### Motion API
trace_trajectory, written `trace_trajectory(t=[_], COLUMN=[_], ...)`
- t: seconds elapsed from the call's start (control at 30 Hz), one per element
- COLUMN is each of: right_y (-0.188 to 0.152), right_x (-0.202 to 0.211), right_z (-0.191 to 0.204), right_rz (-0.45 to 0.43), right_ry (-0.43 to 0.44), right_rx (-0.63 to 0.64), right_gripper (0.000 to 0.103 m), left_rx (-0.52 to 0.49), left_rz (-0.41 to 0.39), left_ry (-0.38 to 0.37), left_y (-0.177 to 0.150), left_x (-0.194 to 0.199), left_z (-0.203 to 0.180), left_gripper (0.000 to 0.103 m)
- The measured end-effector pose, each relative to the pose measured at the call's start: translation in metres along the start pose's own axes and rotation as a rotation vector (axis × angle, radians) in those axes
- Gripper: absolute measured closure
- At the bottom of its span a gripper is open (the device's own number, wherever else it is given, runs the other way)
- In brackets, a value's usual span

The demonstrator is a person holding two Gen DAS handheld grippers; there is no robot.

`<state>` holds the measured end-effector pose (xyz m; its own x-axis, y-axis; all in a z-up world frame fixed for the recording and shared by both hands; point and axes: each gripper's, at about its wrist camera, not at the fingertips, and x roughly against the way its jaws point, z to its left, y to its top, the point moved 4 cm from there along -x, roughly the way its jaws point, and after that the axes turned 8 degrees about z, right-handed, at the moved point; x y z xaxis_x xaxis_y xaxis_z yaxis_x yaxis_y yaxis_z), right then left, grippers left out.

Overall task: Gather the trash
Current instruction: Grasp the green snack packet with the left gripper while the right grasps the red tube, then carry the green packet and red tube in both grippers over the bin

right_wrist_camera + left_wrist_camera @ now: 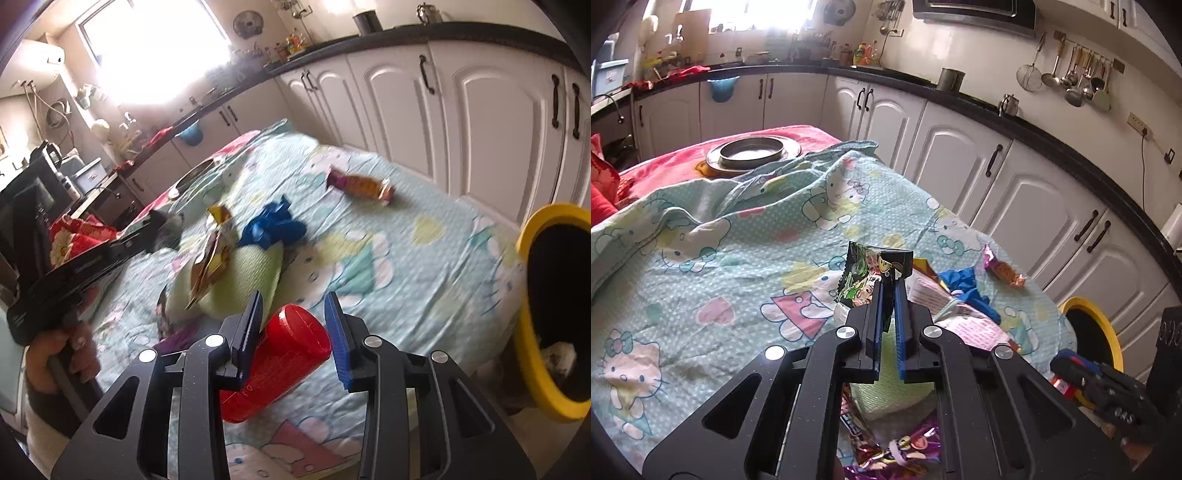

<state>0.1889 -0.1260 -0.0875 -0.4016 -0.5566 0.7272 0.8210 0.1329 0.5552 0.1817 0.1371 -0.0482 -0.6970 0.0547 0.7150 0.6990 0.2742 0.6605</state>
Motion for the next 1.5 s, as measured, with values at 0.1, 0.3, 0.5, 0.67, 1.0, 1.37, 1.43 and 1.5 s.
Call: trace_trajectory(t=[0.1, 0.3, 0.5, 0.67, 1.0, 1.37, 1.43, 1.5], right_y=[0.006, 0.023, 0.033, 0.039, 0.057, 0.045, 0.039, 0.032], right_x=[0.005, 0.02, 0.03, 0.037, 0.078, 0.127, 0.132, 0.137], right_z=[-0.007, -0.026, -0.04, -0.052, -0.108, -0.177, -0.188, -0.198], right_rz=[-0.023, -0.079, -0.117, -0.143, -0.227, -0.285, -0.286, -0.286], right_ry=[-0.016, -0.034, -0.047, -0.065, -0.153, -0.301, -0.326, -0.351], right_rx=[-0.006, -0.034, -0.063, -0.08, -0.149, -0.228, -0.234, -0.247], right_gripper=[0.07, 0.071, 0.071, 0.071, 0.071, 0.072, 0.072, 0.072], left_rx=[-0.004, -0.012, -0.045, -0.099, -0.231, -0.35, -0.373, -0.397], left_rz=[-0.018, -0.047, -0.059, -0.056, -0.019, 0.068, 0.079, 0.084], left_ry=[-0.007, -0.041, -0.082, -0.116, -0.223, -0.345, -0.36, -0.37], left_y=[0.002, 0.009, 0.013, 0.015, 0.01, -0.015, -0.021, -0.025], left_x=[0.008, 0.02, 0.023, 0.021, 0.002, -0.029, -0.032, -0.033], left_z=[-0.004, -0.018, -0.042, -0.068, -0.144, -0.229, -0.243, -0.254], left_gripper=[0.101, 0.101, 0.101, 0.101, 0.101, 0.101, 0.101, 0.101])
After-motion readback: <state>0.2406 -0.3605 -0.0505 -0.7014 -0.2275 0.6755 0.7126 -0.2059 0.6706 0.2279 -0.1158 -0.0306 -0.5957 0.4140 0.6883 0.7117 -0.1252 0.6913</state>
